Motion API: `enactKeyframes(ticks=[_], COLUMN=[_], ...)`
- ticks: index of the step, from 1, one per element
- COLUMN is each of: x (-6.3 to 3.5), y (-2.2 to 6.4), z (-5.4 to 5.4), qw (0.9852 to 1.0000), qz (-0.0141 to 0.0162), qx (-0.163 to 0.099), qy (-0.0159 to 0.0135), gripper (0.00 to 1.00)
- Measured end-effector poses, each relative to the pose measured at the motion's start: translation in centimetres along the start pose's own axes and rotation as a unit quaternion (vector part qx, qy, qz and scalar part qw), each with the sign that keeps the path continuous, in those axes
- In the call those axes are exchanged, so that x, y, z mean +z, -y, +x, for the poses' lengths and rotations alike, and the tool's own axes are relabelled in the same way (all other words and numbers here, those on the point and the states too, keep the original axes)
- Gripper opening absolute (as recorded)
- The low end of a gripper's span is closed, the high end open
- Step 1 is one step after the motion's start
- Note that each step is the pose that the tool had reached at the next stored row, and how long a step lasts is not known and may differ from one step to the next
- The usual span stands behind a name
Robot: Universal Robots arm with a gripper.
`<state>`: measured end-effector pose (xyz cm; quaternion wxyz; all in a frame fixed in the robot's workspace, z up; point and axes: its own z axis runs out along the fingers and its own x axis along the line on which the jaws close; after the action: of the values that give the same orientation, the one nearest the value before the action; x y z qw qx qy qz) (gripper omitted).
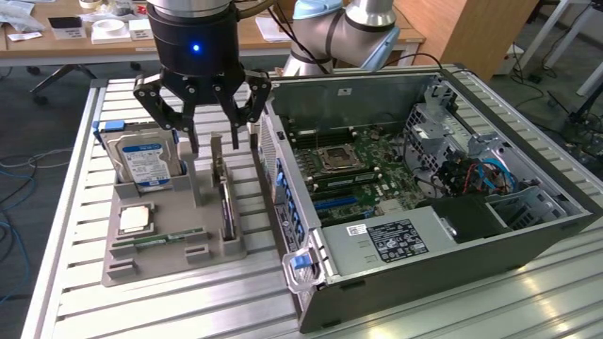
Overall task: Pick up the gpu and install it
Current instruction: 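Pick up the gpu and move the gpu toward the slot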
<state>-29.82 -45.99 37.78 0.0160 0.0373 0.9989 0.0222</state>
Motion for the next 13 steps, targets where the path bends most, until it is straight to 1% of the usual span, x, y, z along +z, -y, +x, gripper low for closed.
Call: enactKeyframes(ticks=[3, 5, 13], x=[0.0, 0.11, 1.29], y=[0.0, 0.0, 0.06], z=[0.0, 0.0, 0.0], qw=[1.0, 1.0, 1.0], qz=[0.0, -0.0012, -0.0016], qx=[0.0, 0.0, 0.0], qy=[0.0, 0.0, -0.0001], gripper=[0.55, 0.55, 0.55])
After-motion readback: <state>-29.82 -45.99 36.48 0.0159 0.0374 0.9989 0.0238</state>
